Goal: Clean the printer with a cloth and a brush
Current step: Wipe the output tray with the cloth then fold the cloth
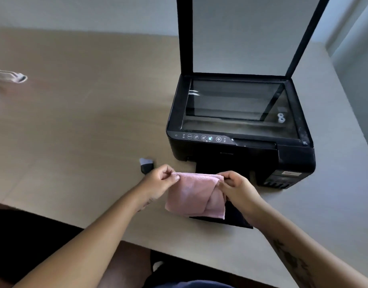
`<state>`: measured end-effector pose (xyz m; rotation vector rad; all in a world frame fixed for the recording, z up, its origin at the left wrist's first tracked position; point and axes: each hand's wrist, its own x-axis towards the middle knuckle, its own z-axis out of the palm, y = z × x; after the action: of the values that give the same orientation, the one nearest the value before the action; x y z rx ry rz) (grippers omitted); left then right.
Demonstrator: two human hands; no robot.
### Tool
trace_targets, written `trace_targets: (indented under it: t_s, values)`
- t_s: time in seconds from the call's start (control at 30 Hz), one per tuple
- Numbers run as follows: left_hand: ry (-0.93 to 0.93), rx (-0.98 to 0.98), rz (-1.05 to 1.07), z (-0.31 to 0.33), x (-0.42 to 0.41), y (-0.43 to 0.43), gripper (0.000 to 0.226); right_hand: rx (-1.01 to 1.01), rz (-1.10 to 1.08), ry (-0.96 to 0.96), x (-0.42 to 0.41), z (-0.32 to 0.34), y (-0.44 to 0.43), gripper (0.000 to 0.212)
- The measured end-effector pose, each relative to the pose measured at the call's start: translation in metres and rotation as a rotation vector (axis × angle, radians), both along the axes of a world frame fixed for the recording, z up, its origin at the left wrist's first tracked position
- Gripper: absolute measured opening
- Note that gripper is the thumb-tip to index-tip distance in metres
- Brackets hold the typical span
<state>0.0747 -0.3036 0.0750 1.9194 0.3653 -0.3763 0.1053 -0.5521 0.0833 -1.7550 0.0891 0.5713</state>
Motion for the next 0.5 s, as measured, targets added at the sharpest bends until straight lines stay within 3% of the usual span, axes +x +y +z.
trace_targets:
  t_s: [0.2, 0.4, 0.5]
  values:
    - [-0.102, 0.119, 0.326, 0.008, -0.038, 0.075, 0.014, -0.036, 0.141, -0.02, 0.008, 0.008, 0.106, 0.009]
    - [-0.15, 0.23, 0.56, 0.011, -0.058, 0.165, 0.015, -0.011, 0.268, 0.075, 0.013, 0.01, 0.222, 0.009]
    - [-0.169, 0.265, 0.64, 0.009, -0.051, 0.21, 0.012, 0.056, 0.224, 0.162, 0.022, 0.008, 0.272, 0.012]
